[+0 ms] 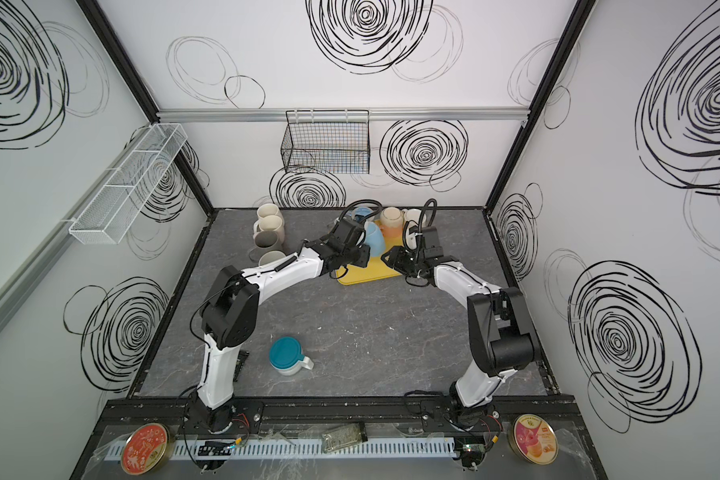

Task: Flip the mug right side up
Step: 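Lift and rotate the light blue mug upright with the left gripper while right gripper withdraws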

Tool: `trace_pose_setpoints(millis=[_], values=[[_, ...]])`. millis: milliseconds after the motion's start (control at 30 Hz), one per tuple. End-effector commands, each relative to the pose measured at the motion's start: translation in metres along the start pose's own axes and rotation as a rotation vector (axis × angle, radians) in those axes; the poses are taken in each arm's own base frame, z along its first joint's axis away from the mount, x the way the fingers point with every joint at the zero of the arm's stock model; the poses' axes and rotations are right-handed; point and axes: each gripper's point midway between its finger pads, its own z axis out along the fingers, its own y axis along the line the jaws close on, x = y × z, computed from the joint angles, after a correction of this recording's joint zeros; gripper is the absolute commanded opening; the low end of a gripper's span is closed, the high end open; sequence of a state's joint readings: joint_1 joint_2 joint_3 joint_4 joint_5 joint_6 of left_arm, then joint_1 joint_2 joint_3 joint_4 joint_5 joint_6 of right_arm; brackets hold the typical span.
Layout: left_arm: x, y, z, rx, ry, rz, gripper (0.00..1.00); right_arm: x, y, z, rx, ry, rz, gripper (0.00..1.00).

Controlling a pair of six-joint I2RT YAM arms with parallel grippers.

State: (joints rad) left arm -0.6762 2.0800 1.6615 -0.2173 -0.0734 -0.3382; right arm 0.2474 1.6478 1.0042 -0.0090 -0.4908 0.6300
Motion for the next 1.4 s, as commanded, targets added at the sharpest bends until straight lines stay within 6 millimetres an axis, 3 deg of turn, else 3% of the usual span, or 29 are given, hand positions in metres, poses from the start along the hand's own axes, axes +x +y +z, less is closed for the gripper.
trace_pose_setpoints(millis=[0, 100, 267, 467, 633, 1067, 1200, 1367], values=[[-0.072, -0.027, -0.041, 0.146, -0.254, -0.056, 0.0, -0.007, 0.026, -0.016, -0.144, -0.044, 0.036, 0.5], [-0.087, -0.035, -0.057, 0.224, -0.322, -0.089, 0.0, -0.015, 0.037, -0.032, -0.232, -0.084, 0.04, 0.49], [-0.12, -0.051, -0.1, 0.372, -0.475, -0.147, 0.0, -0.027, 0.076, -0.062, -0.427, -0.14, -0.012, 0.5], [-0.14, -0.062, -0.144, 0.51, -0.579, -0.201, 0.0, -0.032, 0.11, -0.082, -0.557, -0.157, -0.03, 0.52], [-0.146, -0.065, -0.174, 0.616, -0.646, -0.257, 0.0, -0.035, 0.124, -0.089, -0.601, -0.165, -0.03, 0.53], [-0.14, -0.07, -0.21, 0.792, -0.686, -0.335, 0.0, -0.041, 0.166, -0.09, -0.714, -0.131, -0.074, 0.48], [-0.138, -0.069, -0.218, 0.831, -0.689, -0.351, 0.0, -0.039, 0.178, -0.087, -0.76, -0.105, -0.086, 0.36], [-0.134, -0.057, -0.231, 0.835, -0.707, -0.366, 0.0, -0.037, 0.189, -0.087, -0.796, -0.108, -0.109, 0.1]])
